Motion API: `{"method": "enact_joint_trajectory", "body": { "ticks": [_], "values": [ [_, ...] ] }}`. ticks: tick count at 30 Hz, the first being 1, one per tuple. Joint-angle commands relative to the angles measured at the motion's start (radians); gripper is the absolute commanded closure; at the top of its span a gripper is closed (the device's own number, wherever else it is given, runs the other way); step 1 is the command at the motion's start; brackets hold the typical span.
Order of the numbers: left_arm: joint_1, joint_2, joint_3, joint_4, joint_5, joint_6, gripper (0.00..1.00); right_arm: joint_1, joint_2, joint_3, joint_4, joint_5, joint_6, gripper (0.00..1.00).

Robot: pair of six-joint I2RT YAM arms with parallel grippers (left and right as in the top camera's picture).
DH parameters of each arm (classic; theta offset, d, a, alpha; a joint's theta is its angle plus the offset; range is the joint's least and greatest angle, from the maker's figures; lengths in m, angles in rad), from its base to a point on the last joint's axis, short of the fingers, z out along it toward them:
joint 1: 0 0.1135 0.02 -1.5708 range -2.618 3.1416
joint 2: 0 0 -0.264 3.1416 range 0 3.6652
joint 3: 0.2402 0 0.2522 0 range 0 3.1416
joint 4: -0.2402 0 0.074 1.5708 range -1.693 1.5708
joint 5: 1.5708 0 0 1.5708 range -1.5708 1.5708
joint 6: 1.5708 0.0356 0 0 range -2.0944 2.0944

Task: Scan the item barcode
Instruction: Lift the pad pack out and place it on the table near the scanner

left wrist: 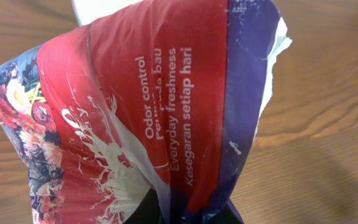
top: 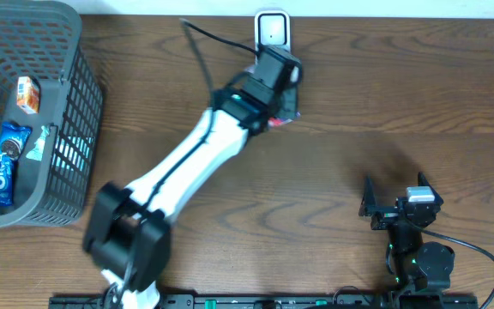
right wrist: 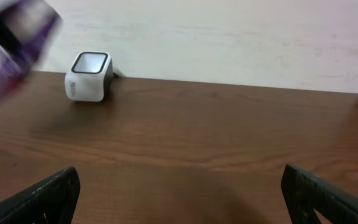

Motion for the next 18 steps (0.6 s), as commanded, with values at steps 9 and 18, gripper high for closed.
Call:
{"method": "enact_joint_trajectory", "body": {
  "ticks": [9,18],
  "values": [
    [-0.093,0.137,0.011,0.109,-0.022,-0.021,0.24,0.003,-0.004,-0.002,-0.004,0.001,-0.002,0.01],
    [0.021,-0.148,0.025,0.087,-0.023,0.097,0.24,0.003,-0.004,-0.002,-0.004,0.001,-0.002,0.01]
  ]
}}
